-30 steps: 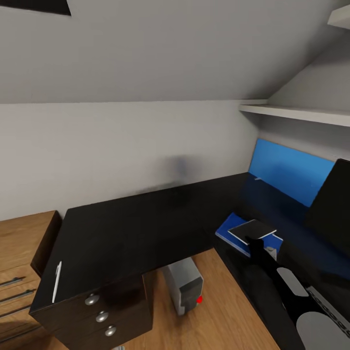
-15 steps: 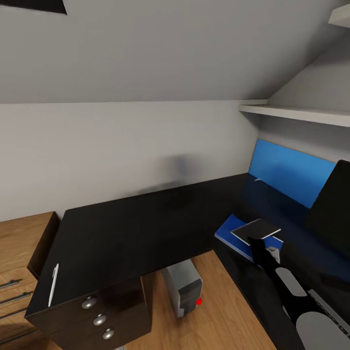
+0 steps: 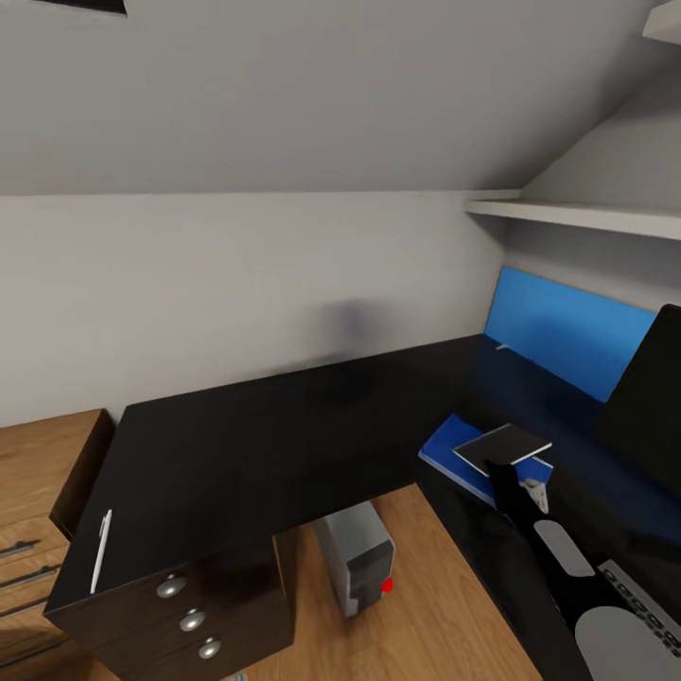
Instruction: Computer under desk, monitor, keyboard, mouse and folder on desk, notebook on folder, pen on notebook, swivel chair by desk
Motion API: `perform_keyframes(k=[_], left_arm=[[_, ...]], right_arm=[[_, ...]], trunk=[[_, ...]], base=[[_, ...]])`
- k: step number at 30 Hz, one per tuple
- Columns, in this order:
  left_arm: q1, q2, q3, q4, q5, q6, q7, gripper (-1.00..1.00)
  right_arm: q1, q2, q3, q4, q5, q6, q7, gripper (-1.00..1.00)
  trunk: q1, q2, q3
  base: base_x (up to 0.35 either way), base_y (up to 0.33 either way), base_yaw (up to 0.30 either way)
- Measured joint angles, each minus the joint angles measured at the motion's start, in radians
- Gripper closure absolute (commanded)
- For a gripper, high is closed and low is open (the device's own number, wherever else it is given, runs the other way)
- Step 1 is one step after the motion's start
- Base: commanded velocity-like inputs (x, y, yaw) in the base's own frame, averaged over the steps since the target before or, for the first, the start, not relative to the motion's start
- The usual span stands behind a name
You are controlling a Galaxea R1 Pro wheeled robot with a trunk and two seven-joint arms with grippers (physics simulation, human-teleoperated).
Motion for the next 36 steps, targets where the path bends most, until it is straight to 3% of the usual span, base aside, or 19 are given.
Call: perform_keyframes(k=[3, 16, 24, 36], left_arm=[[0.0, 0.0, 0.0, 0.0, 0.0, 0.0, 0.0, -1.0], [0.0, -0.003, 0.002, 0.001, -0.001, -0.003, 0.0, -1.0], [0.0, -0.003, 0.001, 0.002, -0.001, -0.003, 0.0, -1.0], [0.0, -0.002, -0.033, 0.012, -0.002, -0.006, 0.0, -1.0]], right_arm=[[0.0, 0.0, 0.0, -0.001, 0.0, 0.0, 0.0, 1.0], [0.0, 0.005, 0.002, -0.001, 0.0, 0.002, 0.001, 1.0], [0.0, 0.006, 0.061, -0.002, -0.001, 0.006, 0.002, 1.0], [0.0, 0.006, 0.066, -0.003, -0.001, 0.006, 0.001, 1.0]], trunk=[[0.012, -0.021, -0.009], [0.012, -0.021, -0.009], [0.012, -0.021, -0.01], [0.012, -0.021, -0.009]], base=[[0.0, 0.0, 0.0], [0.0, 0.0, 0.0], [0.0, 0.0, 0.0], [0.0, 0.0, 0.0]])
